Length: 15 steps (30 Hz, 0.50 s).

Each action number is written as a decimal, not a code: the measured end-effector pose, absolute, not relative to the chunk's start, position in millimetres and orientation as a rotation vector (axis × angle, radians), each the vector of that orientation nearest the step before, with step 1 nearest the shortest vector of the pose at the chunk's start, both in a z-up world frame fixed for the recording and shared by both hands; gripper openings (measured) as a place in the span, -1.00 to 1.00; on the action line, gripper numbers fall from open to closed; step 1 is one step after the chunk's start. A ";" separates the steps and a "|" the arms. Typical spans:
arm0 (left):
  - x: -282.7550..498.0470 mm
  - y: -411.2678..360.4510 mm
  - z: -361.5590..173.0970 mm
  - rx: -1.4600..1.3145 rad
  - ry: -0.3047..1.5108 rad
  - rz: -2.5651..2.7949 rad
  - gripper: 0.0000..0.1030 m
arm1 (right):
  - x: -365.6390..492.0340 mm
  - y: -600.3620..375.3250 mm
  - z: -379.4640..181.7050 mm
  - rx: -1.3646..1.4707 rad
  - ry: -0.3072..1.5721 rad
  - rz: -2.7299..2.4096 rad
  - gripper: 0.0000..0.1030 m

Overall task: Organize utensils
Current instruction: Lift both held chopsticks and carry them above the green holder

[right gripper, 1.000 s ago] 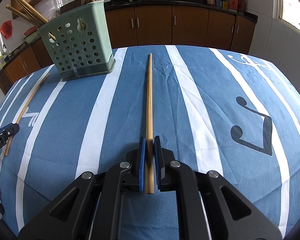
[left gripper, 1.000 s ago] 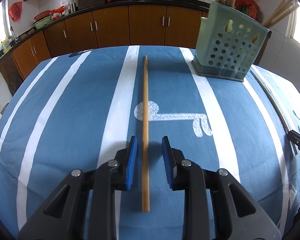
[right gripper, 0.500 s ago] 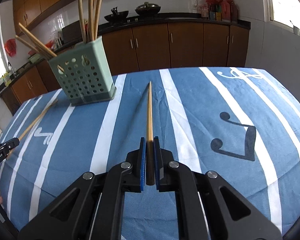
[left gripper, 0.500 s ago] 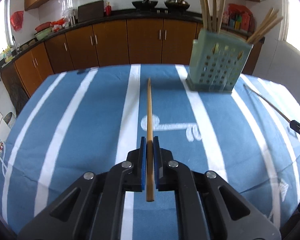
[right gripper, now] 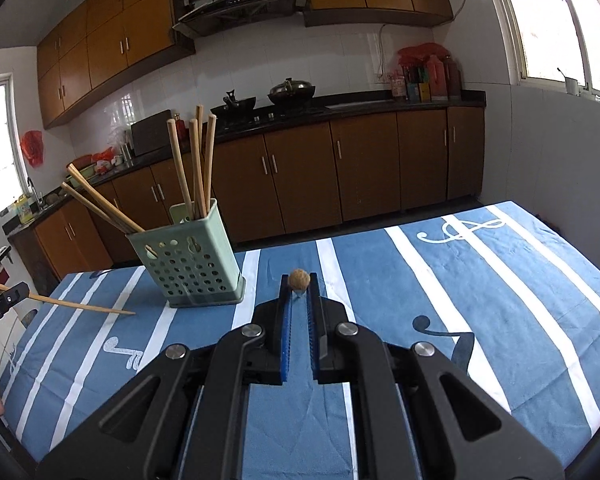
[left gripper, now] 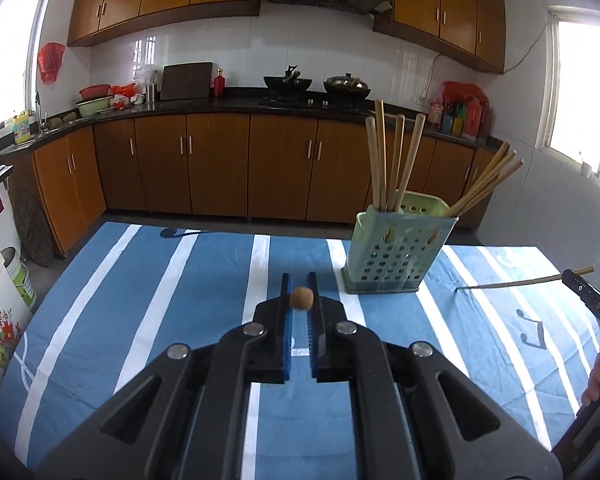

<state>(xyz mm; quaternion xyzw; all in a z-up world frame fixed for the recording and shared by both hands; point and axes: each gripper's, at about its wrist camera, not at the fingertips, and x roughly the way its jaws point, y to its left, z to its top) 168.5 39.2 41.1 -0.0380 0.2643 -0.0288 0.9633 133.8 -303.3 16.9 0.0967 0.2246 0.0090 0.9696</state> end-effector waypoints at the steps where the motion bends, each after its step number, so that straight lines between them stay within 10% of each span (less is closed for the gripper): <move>1: 168.0 39.2 43.4 -0.079 0.530 -0.056 -0.85 | 134.0 -302.9 19.1 0.195 0.449 0.019 -0.85; 15: 165.1 20.8 88.4 -0.027 0.447 -0.141 -0.86 | 141.7 -289.9 71.7 0.171 0.360 0.087 -0.85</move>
